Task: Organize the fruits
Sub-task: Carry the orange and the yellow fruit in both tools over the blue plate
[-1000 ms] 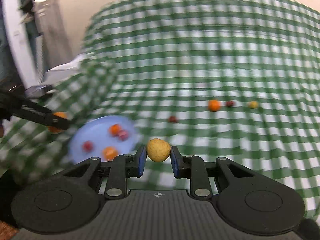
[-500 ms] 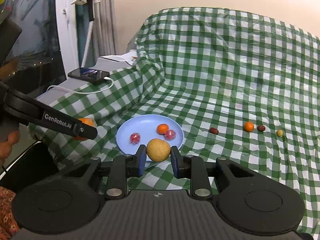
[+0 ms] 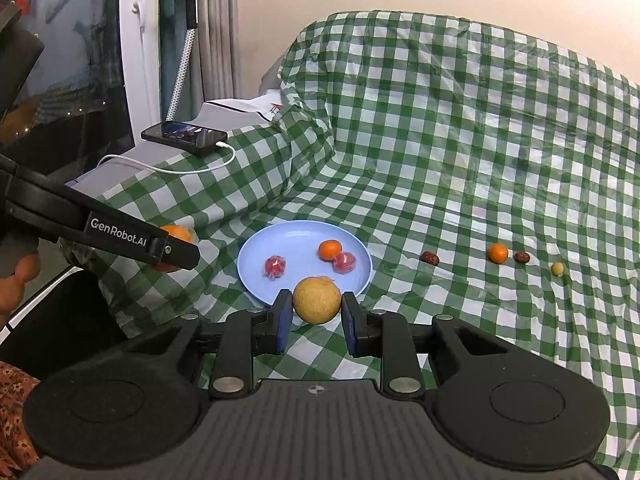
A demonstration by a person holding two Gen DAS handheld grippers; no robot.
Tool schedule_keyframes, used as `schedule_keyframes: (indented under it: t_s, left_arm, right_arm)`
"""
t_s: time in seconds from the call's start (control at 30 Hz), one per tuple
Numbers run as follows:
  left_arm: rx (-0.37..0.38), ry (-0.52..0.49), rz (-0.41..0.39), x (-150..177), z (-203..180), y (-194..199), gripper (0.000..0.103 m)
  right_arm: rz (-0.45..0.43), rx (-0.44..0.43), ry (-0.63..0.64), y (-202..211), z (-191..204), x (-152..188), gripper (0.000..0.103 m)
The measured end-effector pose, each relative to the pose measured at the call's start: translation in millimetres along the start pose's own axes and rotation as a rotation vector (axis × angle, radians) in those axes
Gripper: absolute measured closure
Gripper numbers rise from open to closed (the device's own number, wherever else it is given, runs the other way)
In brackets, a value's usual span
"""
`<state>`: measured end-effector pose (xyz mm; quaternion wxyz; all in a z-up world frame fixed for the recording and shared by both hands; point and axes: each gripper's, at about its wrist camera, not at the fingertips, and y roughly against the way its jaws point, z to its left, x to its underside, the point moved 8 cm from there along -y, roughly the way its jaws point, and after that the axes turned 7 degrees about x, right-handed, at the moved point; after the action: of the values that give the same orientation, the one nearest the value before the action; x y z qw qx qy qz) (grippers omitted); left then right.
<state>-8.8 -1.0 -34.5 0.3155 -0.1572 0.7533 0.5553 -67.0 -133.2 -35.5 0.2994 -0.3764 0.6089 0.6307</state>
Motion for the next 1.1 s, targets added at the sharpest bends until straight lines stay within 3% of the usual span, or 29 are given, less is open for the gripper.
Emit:
schedule_keyframes:
  t_s: [1.1]
  left_arm:
    - [-0.003, 0.033, 0.024, -16, 12, -29, 0.067]
  right_arm:
    - [0.089, 0.002, -0.021, -35, -7, 4, 0.075]
